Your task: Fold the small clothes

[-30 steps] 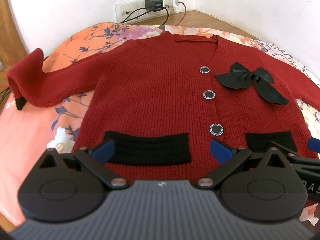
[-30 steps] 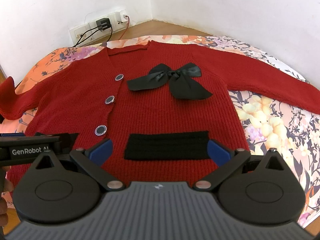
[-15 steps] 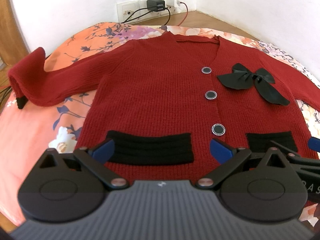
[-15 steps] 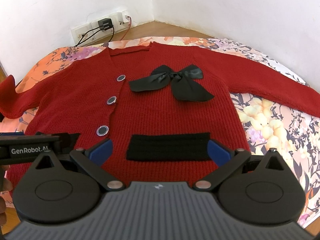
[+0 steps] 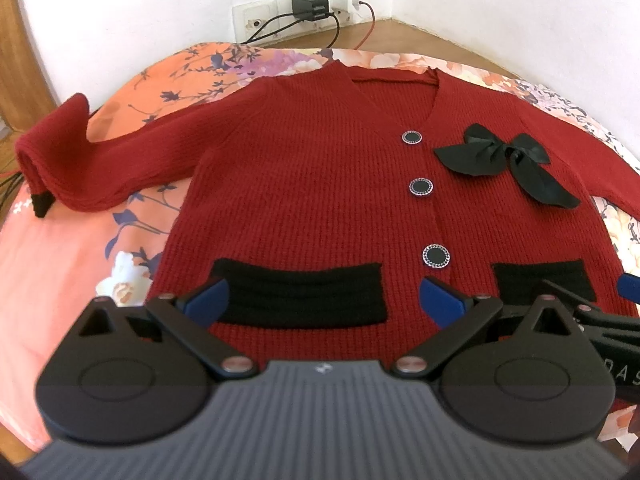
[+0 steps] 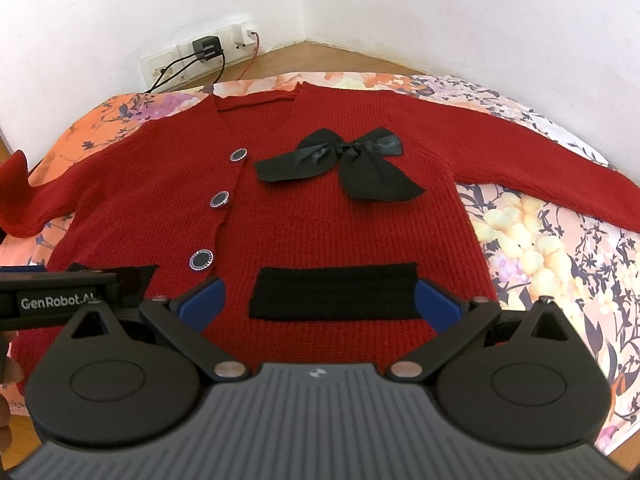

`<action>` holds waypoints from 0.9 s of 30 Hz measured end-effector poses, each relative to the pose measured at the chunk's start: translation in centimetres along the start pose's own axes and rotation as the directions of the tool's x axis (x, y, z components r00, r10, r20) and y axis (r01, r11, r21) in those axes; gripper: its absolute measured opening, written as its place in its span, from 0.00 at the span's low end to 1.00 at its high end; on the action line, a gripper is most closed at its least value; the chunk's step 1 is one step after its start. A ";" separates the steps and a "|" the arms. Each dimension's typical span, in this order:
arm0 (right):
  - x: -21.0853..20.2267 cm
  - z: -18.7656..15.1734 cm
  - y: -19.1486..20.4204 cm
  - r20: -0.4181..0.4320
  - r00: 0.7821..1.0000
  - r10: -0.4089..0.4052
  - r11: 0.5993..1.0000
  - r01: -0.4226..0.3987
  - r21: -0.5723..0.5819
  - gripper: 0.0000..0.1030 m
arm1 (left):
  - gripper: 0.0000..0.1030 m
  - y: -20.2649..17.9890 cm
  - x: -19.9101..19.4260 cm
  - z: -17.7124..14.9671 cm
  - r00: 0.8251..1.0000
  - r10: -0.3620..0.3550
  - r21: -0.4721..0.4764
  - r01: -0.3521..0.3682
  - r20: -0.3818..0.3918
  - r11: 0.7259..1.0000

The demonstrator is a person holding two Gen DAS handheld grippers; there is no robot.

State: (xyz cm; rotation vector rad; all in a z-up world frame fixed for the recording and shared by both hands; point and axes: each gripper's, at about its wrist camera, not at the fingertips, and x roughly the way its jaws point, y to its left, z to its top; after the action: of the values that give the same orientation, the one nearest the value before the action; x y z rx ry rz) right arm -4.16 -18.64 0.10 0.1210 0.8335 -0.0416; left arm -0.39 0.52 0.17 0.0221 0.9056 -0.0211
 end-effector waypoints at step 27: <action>0.3 0.8 -1.6 0.005 1.000 -0.007 1.000 0.007 0.018 1.00 | 1.00 -2.0 0.9 1.3 1.000 -0.006 0.031 0.006 -0.003 1.000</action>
State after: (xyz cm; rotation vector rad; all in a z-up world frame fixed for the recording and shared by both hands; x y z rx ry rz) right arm -3.47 -20.37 0.24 0.1344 0.8290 -0.0562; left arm 1.11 -1.56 0.24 0.0480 0.9077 -0.0407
